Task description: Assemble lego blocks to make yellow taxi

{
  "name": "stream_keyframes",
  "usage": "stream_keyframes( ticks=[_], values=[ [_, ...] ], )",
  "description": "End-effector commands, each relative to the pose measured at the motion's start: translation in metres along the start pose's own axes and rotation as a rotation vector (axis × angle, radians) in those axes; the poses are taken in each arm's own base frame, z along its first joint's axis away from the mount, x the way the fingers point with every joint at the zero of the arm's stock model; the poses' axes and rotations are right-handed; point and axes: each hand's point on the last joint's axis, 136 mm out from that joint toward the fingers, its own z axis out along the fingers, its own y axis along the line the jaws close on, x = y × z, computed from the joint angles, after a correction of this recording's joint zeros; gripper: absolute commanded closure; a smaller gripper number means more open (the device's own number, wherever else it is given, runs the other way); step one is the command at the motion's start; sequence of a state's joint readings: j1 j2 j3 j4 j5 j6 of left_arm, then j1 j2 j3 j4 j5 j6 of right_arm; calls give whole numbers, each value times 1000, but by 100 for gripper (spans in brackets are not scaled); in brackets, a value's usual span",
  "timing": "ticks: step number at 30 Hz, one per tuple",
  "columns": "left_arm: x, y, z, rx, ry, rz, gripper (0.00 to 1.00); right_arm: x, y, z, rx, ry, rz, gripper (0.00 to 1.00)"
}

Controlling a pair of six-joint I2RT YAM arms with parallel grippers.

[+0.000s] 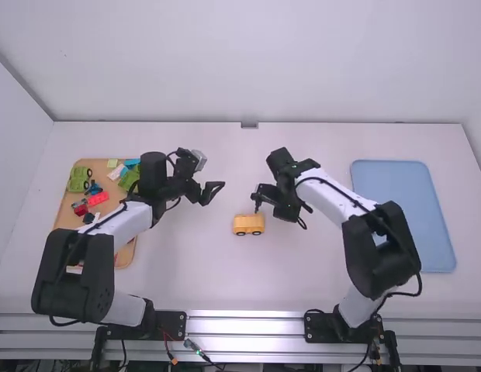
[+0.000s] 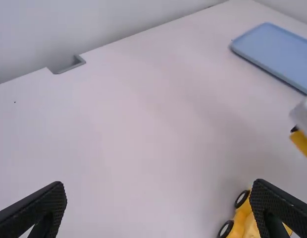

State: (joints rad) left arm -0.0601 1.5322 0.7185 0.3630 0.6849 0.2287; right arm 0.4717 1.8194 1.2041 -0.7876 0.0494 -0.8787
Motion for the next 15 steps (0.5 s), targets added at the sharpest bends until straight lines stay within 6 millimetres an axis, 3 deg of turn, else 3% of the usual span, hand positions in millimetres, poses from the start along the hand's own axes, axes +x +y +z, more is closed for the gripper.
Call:
stream_keyframes(
  ticks=[1,5,11,13,14,15],
  values=[
    [4,2,-2,-1,8,1,1,8,-1,16,-5,79,-53,100],
    [9,1,-2,2,23,26,1,16,3,36,-34,149,-64,100],
    [10,-1,-1,7,29,28,1,16,8,45,-66,152,-63,94],
    [10,0,-1,4,29,28,1,17,8,45,-69,156,-64,54],
    [10,0,-1,4,29,28,1,17,9,45,-71,157,-63,1],
    [10,0,-1,4,29,28,1,18,8,45,-68,160,-64,1]
  ],
)
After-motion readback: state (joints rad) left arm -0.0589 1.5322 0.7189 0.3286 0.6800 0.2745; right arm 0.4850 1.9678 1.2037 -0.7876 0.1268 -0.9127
